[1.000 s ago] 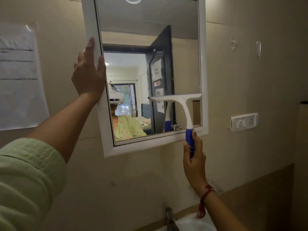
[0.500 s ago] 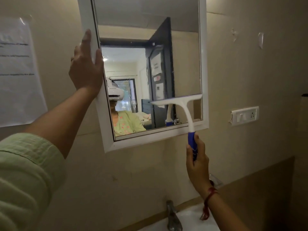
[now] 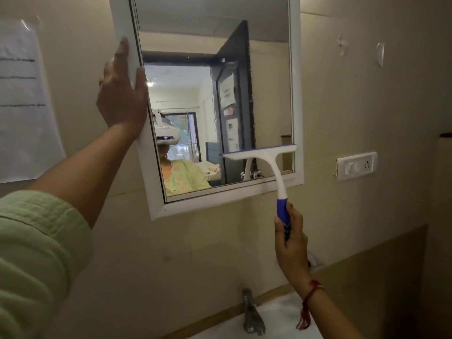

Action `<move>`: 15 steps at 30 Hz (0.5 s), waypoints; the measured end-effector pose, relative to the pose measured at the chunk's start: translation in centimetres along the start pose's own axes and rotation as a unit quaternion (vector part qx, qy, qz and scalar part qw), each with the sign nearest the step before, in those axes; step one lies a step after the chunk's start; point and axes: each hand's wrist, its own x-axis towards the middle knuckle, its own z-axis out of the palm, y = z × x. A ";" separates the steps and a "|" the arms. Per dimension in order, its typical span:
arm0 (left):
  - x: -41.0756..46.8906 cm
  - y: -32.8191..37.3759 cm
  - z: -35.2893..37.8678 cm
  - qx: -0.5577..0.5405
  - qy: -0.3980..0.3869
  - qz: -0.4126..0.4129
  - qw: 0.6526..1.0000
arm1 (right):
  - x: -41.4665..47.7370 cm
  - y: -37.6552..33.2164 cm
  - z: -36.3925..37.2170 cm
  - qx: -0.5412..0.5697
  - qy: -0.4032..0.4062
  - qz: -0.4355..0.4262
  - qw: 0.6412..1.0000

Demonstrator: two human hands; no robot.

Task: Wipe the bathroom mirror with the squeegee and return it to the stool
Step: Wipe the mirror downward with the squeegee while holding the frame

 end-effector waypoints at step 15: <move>0.0 0.0 0.0 0.014 0.002 -0.004 1.000 | -1.9 -0.3 -0.4 0.000 -0.004 0.030 1.000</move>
